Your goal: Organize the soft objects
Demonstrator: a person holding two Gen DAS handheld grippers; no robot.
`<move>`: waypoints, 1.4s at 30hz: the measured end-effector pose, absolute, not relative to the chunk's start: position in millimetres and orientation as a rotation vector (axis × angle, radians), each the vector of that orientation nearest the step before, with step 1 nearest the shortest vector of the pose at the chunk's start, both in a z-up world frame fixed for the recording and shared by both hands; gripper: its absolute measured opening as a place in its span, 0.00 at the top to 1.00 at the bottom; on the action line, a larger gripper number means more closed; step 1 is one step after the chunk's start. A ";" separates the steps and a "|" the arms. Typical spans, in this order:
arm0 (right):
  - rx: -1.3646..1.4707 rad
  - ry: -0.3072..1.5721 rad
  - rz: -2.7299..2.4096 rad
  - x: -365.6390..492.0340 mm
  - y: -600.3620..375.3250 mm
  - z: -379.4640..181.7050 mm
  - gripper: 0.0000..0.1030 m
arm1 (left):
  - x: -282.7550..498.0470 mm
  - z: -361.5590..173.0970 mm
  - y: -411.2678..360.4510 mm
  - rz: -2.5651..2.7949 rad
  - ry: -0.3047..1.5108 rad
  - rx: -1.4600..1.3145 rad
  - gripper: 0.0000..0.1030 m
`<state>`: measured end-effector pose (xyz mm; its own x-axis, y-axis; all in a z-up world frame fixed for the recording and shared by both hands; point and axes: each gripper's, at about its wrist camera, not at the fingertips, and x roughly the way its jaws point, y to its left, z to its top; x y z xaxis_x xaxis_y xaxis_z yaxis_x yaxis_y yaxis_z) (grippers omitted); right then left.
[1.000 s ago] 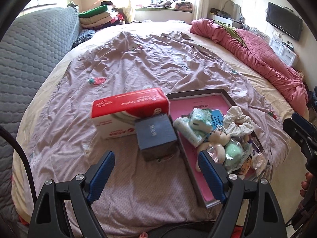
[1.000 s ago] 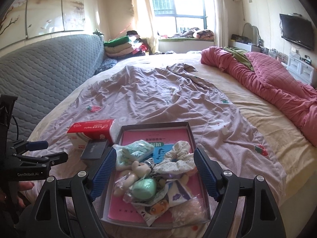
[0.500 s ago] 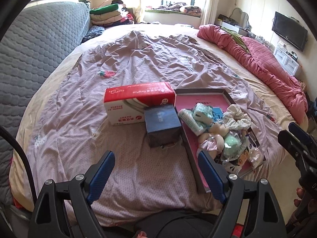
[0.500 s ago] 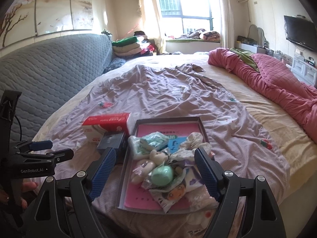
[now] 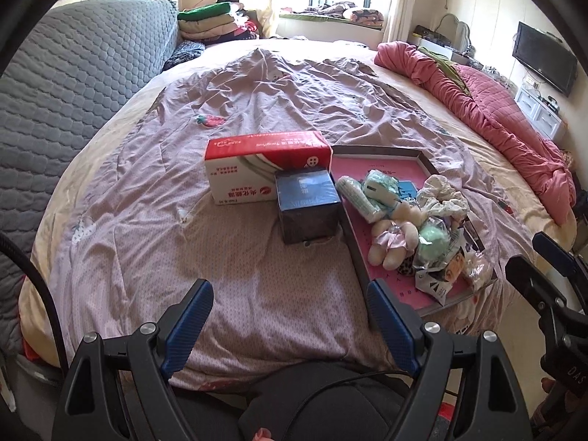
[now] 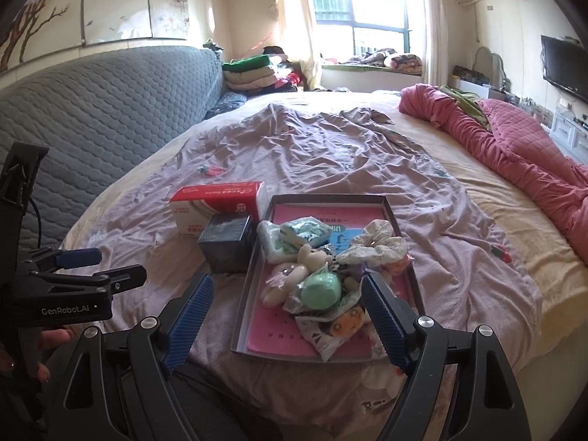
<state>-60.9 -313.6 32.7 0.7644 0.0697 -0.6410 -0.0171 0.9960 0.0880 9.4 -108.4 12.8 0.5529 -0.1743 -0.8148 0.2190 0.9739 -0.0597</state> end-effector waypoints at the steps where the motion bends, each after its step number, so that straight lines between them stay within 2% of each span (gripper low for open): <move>1: 0.081 0.698 0.043 -62.3 -314.2 32.4 0.18 | 7.2 11.8 -108.3 -0.230 0.960 0.046 0.17; 42: 0.103 0.760 0.033 -68.6 -314.4 10.2 0.18 | -14.5 0.0 -119.0 -0.217 0.978 0.078 0.17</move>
<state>-68.6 -314.4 10.2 0.7247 0.0669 -0.6858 0.0076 0.9944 0.1050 -14.5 -119.0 0.0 0.5389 -0.1470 -0.8295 0.2168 0.9757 -0.0321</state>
